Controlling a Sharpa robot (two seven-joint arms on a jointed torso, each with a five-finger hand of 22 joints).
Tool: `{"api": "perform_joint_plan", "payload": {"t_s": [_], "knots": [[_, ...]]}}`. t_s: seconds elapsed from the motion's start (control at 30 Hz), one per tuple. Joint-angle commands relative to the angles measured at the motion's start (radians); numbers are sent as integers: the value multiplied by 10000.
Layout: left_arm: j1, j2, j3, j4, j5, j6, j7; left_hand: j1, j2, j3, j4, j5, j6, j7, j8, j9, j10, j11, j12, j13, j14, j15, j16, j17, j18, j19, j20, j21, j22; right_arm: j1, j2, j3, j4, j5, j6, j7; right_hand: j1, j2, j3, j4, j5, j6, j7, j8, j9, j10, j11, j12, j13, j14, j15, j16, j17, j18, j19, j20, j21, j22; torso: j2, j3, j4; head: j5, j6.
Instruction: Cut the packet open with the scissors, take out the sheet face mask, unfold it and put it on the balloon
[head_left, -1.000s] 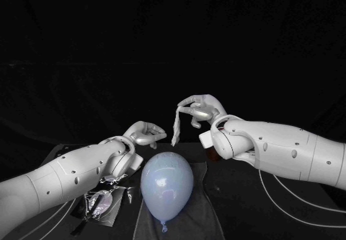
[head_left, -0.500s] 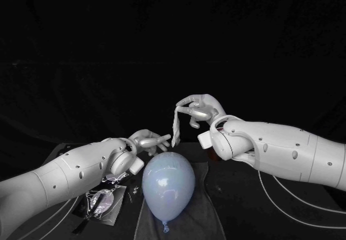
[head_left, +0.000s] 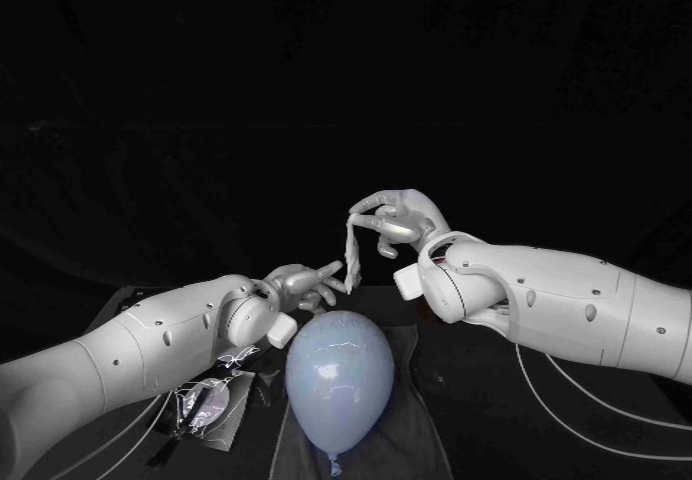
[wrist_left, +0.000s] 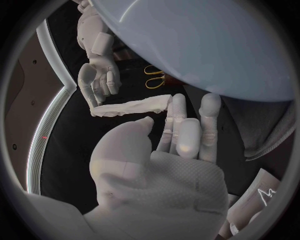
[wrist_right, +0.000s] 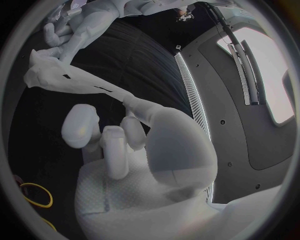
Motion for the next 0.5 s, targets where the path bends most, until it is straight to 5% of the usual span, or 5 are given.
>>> {"api": "perform_joint_plan", "payload": {"t_s": [0.03,0.5], "knots": [[13,44,8,-13,846,-153,-91,72,136,-215,3,-6,-30,-21,61,-35,-193,27,643,472,150,-4,92,264,-201,142,17,255,180,4,17,13,35,-101,35,114,-66,8,51,-18,60,77,11,34,8,-8,11,26,1,795,-3,23,1607,157,-33,25,-47,1298,1,-3,9,-20,10],[10,91,10,16,1419,-112,-110,983,58,-820,-38,-10,-182,47,126,-172,-433,74,2181,1855,363,58,273,849,-268,272,74,772,565,4,40,17,68,-110,33,121,-66,8,51,-18,60,77,11,34,8,-8,11,26,1,795,-3,23,1607,157,-33,25,-47,1298,4,-12,1,-1,-15]]}}
